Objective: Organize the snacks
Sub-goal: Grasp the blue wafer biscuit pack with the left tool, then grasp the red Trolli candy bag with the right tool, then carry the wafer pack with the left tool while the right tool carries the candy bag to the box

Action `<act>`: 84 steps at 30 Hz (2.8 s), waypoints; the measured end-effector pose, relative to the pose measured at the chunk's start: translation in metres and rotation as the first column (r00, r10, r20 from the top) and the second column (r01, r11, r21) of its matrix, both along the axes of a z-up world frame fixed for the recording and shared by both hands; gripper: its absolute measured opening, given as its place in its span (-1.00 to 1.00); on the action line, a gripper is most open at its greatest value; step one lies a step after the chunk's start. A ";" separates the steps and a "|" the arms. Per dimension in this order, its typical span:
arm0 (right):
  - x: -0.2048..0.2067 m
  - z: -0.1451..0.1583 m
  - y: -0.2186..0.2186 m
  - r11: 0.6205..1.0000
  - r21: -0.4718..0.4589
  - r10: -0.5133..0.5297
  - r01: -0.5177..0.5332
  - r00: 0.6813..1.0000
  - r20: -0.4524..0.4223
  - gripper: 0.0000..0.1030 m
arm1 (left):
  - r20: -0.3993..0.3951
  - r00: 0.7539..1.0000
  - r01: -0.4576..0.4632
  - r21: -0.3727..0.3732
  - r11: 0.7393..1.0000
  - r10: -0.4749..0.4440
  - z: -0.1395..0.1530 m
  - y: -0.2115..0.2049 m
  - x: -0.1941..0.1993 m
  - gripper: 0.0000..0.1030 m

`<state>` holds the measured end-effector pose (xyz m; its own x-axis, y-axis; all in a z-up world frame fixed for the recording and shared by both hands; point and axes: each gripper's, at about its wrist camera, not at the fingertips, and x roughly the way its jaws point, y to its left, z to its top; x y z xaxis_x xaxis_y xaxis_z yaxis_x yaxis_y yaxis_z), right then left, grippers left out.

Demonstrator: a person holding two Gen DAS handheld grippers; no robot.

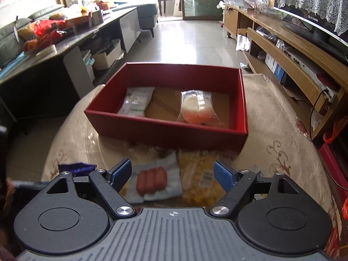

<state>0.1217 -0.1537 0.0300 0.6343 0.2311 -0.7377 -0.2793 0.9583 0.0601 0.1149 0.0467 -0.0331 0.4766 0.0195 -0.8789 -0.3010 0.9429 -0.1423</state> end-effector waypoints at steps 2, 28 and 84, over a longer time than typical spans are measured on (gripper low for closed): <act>-0.002 -0.002 -0.006 1.000 -0.005 -0.001 0.000 1.000 -0.011 0.69 | -0.009 1.000 0.005 0.019 1.000 -0.004 -0.004 -0.003 0.001 0.34; -0.006 -0.064 -0.024 0.998 0.043 0.062 -0.051 0.954 -0.294 0.69 | 0.006 0.975 0.220 -0.050 0.974 -0.220 0.014 -0.011 -0.019 0.15; -0.046 -0.049 -0.011 0.989 -0.138 0.026 -0.054 0.980 -0.197 0.13 | -0.007 0.943 0.333 0.007 0.943 -0.333 0.013 -0.041 -0.030 0.15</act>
<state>0.0761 -0.1651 -0.0188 0.4685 0.1372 -0.8727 -0.3137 0.9493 -0.0191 0.0853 0.0056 -0.0200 0.4522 -0.1325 -0.8820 0.0299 0.9906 -0.1335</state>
